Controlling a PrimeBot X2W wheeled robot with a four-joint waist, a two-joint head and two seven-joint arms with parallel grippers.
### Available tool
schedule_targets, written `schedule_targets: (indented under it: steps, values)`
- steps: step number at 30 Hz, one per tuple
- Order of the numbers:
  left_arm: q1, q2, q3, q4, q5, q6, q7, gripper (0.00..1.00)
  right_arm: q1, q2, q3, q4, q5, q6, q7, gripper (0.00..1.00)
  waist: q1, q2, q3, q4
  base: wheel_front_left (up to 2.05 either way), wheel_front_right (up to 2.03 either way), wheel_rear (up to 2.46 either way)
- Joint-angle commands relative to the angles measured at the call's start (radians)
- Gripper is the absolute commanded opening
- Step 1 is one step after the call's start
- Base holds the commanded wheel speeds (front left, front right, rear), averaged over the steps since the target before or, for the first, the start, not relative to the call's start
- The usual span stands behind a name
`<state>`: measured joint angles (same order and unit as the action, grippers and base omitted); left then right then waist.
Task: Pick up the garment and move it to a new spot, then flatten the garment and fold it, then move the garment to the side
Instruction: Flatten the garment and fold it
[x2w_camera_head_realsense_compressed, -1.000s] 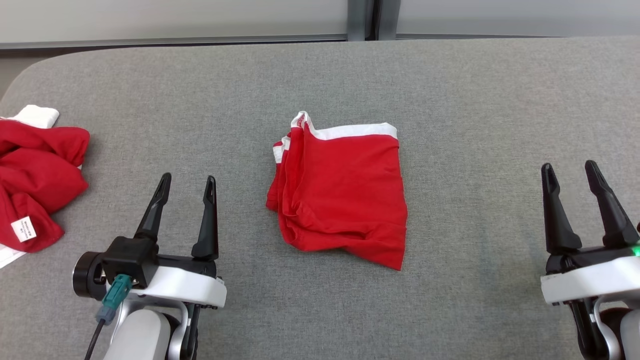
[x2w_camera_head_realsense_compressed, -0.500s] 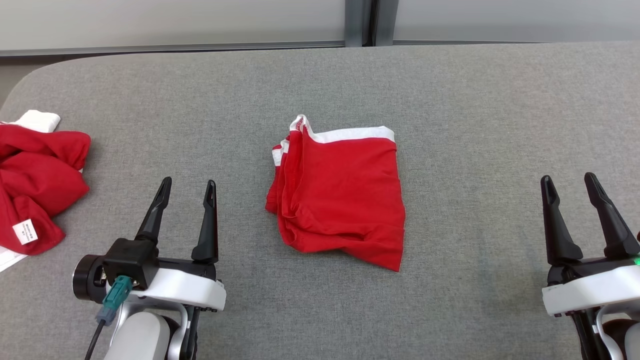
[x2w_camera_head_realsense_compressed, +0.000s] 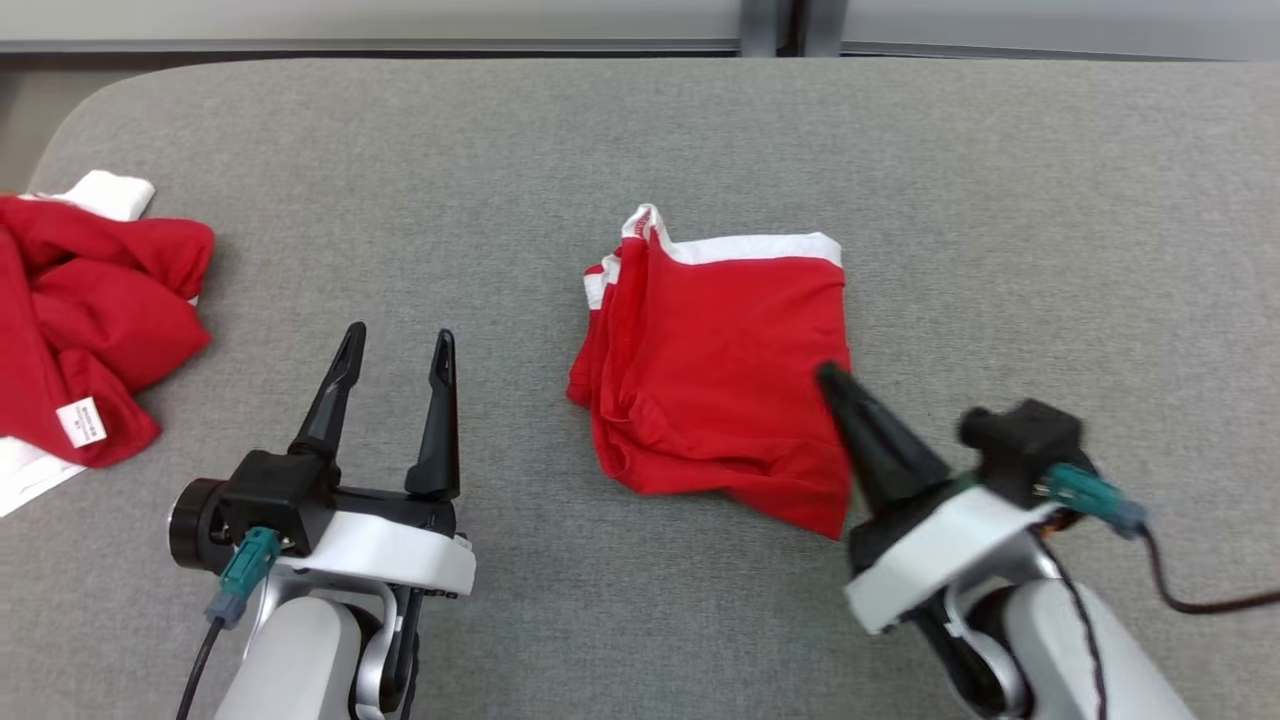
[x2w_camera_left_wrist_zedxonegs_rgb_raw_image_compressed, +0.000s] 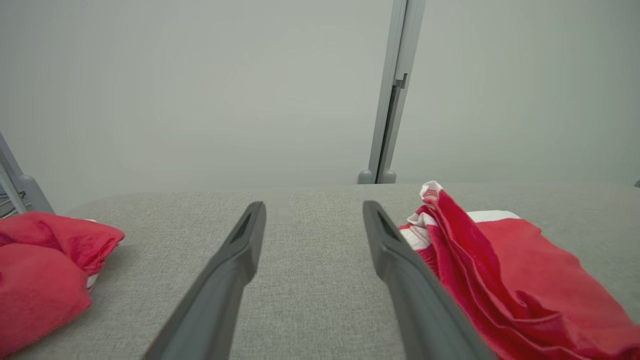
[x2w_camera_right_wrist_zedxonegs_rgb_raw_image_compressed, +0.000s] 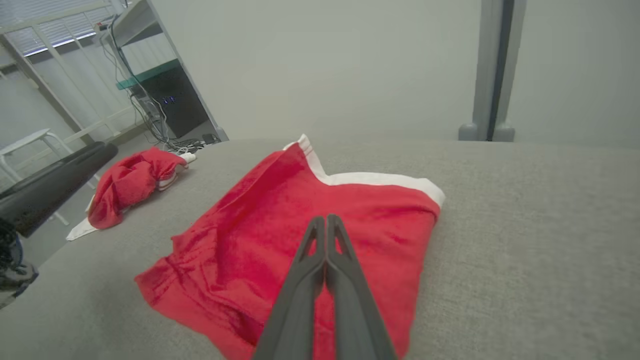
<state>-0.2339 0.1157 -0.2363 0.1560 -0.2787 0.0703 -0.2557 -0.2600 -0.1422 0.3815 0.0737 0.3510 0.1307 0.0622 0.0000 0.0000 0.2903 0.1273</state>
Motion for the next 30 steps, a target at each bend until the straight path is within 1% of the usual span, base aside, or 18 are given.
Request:
schedule_targets:
  steps: [1, 7, 10, 13, 19, 22, 24, 26, 27, 28, 29, 30]
  values:
    - [-0.018, 0.000, -0.001, 0.002, 0.002, -0.005, -0.003, 1.00, -0.031, 0.002, 0.029, 0.032, 0.014, 0.000, -0.014, 0.00, 0.0000, 0.0000, 0.011, 0.019, 0.00, 0.00, 0.00]
    - [-0.033, -0.013, -0.010, 0.016, 0.005, -0.005, -0.007, 1.00, -0.148, 0.027, 0.187, 0.203, 0.076, 0.000, -0.040, 0.00, 0.0000, 0.0000, 0.026, 0.056, 0.00, 0.00, 0.00]
    - [-0.041, -0.016, -0.007, 0.019, 0.004, -0.005, -0.009, 1.00, -0.194, 0.031, 0.276, 0.268, 0.108, 0.000, -0.027, 0.00, 0.0000, 0.0000, 0.033, 0.064, 0.00, 0.00, 0.00]
    - [-0.043, -0.019, -0.004, 0.024, -0.002, -0.008, -0.010, 1.00, -0.228, 0.033, 0.361, 0.309, 0.143, 0.000, -0.026, 0.00, 0.0000, 0.0000, 0.037, 0.067, 0.00, 0.00, 0.00]
    - [-0.040, -0.025, 0.001, 0.022, 0.000, -0.011, -0.010, 1.00, -0.253, 0.017, 0.459, 0.348, 0.203, 0.000, -0.046, 0.00, 0.0000, 0.0000, 0.035, 0.060, 0.00, 0.00, 0.00]
    - [-0.031, -0.024, 0.008, 0.022, 0.006, -0.011, -0.010, 1.00, -0.253, 0.005, 0.455, 0.327, 0.220, 0.000, -0.101, 0.00, 0.0000, 0.0000, 0.028, 0.049, 0.00, 0.00, 0.00]
    - [-0.025, -0.021, 0.013, 0.019, 0.010, -0.008, -0.010, 1.00, -0.246, -0.003, 0.424, 0.302, 0.224, 0.000, -0.143, 0.00, 0.0000, 0.0000, 0.022, 0.040, 0.00, 0.00, 0.00]
    - [-0.021, -0.019, 0.016, 0.019, 0.013, -0.005, -0.010, 1.00, -0.237, -0.009, 0.405, 0.291, 0.222, 0.000, -0.157, 0.00, 0.0000, 0.0000, 0.017, 0.036, 0.00, 0.00, 0.00]
    - [-0.015, -0.015, 0.025, 0.017, 0.014, -0.001, -0.010, 1.00, -0.220, -0.019, 0.346, 0.263, 0.212, 0.000, -0.181, 0.00, 0.0000, 0.0000, 0.008, 0.025, 0.00, 0.00, 0.00]
    - [-0.015, -0.015, 0.025, 0.017, 0.014, -0.001, -0.010, 1.00, -0.220, -0.019, 0.346, 0.263, 0.212, 0.000, -0.181, 0.00, 0.0000, 0.0000, 0.008, 0.025, 0.00, 0.00, 0.00]
    - [-0.010, -0.014, 0.030, 0.016, 0.013, 0.001, -0.010, 1.00, -0.209, -0.027, 0.313, 0.250, 0.203, 0.000, -0.189, 0.35, 0.0000, 0.0000, 0.002, 0.020, 0.00, 0.00, 0.00]
    - [-0.005, -0.013, 0.033, 0.016, 0.013, 0.001, -0.010, 1.00, -0.198, -0.035, 0.273, 0.238, 0.189, 0.000, -0.196, 0.81, 0.0000, 0.0000, -0.003, 0.015, 0.00, 0.00, 0.00]
